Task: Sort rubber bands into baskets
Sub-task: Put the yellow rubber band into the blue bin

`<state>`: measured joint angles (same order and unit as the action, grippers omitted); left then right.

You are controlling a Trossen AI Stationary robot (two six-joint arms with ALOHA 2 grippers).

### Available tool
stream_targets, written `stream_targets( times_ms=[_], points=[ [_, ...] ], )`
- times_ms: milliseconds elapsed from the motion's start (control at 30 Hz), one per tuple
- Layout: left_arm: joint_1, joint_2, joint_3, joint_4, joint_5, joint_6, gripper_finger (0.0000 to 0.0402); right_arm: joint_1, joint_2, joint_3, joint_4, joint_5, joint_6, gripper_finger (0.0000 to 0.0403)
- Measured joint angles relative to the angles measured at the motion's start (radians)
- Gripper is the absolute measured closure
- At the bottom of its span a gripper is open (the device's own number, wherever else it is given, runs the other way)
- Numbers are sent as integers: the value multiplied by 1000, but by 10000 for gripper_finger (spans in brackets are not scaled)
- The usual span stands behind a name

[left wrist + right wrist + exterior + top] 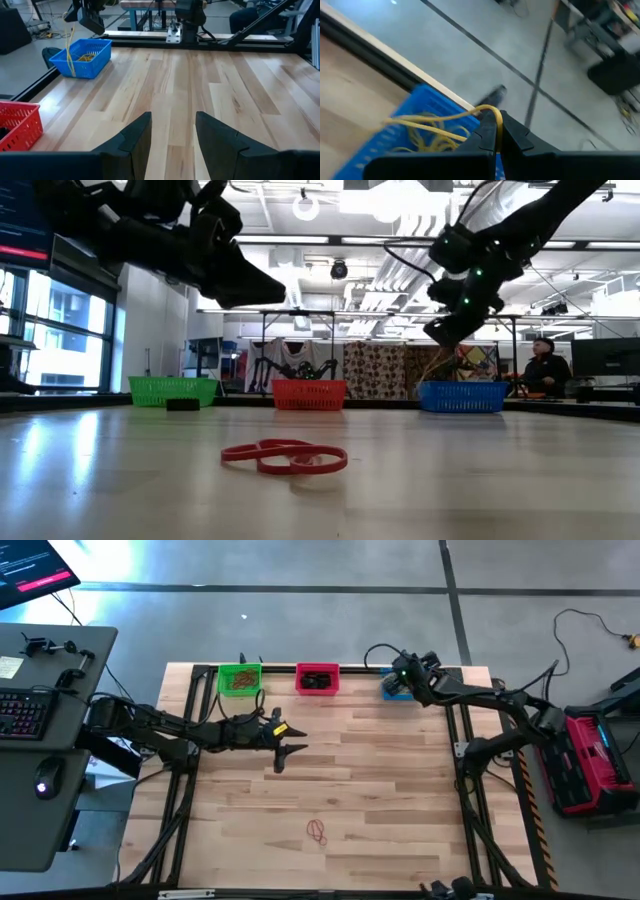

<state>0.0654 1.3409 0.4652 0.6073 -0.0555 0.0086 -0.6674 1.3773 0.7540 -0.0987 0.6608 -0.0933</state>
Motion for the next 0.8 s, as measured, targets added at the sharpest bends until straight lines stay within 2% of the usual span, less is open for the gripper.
stream_targets(
  times_ms=[400,567,733,800],
  points=[
    [0,0,0,-13,0,1,254,-75,1,0,-121,35,129,403],
    [0,0,0,-14,0,2,254,-96,20,0,-124,-93,182,403],
    [0,0,0,-14,0,17,254,-132,101,0,-72,-265,227,403],
    [0,0,0,-14,0,22,254,-149,143,0,-59,-303,236,403]
  ],
)
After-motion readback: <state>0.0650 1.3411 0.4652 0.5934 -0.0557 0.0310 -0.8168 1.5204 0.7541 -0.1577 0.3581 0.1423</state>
